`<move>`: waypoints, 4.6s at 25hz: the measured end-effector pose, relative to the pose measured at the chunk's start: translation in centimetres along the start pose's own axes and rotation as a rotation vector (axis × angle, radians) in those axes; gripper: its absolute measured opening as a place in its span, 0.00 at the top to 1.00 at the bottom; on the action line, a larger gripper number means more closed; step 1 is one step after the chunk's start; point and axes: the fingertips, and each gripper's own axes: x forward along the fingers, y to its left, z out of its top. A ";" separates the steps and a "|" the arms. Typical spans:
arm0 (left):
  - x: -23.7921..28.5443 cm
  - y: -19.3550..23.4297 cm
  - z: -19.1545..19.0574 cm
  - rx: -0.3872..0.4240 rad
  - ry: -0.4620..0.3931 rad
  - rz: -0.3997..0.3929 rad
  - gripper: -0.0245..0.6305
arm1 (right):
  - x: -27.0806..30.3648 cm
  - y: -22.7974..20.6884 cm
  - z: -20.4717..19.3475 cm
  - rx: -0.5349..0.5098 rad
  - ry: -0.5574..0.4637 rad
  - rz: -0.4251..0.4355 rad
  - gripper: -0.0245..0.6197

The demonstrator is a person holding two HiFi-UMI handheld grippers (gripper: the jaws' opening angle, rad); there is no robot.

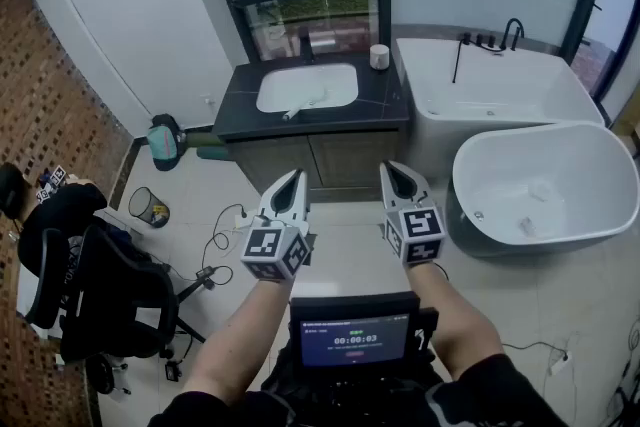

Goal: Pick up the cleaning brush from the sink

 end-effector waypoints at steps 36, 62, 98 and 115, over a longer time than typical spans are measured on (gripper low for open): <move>40.9 59.9 4.2 0.044 0.027 -0.092 0.96 | 71.8 4.3 0.7 0.133 0.196 -0.024 0.95; 56.9 81.3 -15.9 -0.120 0.542 -0.079 0.96 | 90.4 3.1 -32.0 0.474 1.128 -0.135 0.70; 55.1 85.1 -17.5 -0.210 0.511 -0.044 0.96 | 89.8 5.1 -34.9 0.555 1.219 -0.244 0.87; 44.3 66.2 -9.8 -0.172 0.361 0.104 0.96 | 72.2 7.1 -21.2 0.408 0.859 0.161 0.87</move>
